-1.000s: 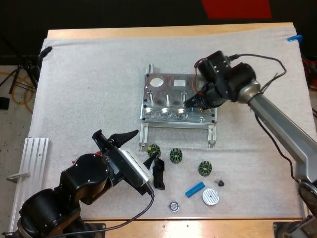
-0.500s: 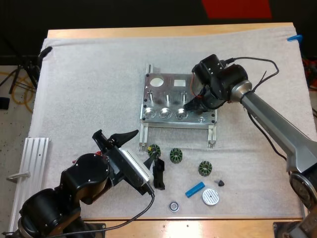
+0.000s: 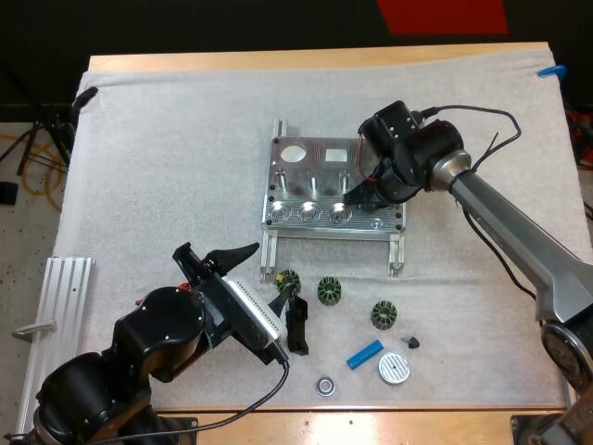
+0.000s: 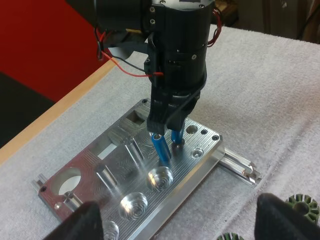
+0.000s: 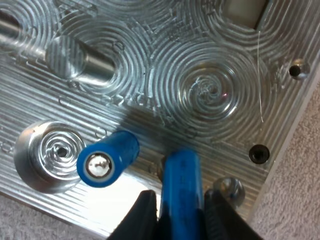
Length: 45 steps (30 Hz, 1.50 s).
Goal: Load cells from left to right
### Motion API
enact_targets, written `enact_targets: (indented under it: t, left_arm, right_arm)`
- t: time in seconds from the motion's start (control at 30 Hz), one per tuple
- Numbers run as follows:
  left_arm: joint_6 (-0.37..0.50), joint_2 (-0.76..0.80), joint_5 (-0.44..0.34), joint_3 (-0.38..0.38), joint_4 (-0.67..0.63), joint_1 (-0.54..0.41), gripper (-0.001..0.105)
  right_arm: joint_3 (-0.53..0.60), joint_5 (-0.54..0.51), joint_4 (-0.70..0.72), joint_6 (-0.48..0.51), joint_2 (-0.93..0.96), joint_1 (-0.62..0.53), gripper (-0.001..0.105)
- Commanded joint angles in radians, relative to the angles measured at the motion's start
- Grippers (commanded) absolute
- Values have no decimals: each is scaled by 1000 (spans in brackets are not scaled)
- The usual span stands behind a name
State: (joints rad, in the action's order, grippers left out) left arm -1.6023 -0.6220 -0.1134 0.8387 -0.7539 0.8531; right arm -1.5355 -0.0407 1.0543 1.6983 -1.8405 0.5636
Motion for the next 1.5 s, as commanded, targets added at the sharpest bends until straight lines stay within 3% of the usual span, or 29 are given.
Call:
enact_targets:
  t: [0.0, 0.1, 0.83, 1.47]
  left_arm:
    - [-16, 8, -19, 3, 12, 5, 63]
    - [-16, 8, -19, 3, 12, 5, 63]
    - [-16, 8, -19, 3, 12, 5, 63]
    - [-16, 8, -19, 3, 12, 5, 63]
  right_arm:
    - [-9, 9, 10, 9, 9, 0, 0]
    - [-9, 60, 9, 9, 9, 0, 0]
    - [-9, 19, 22, 9, -29, 0, 0]
    - [-9, 19, -76, 9, -29, 0, 0]
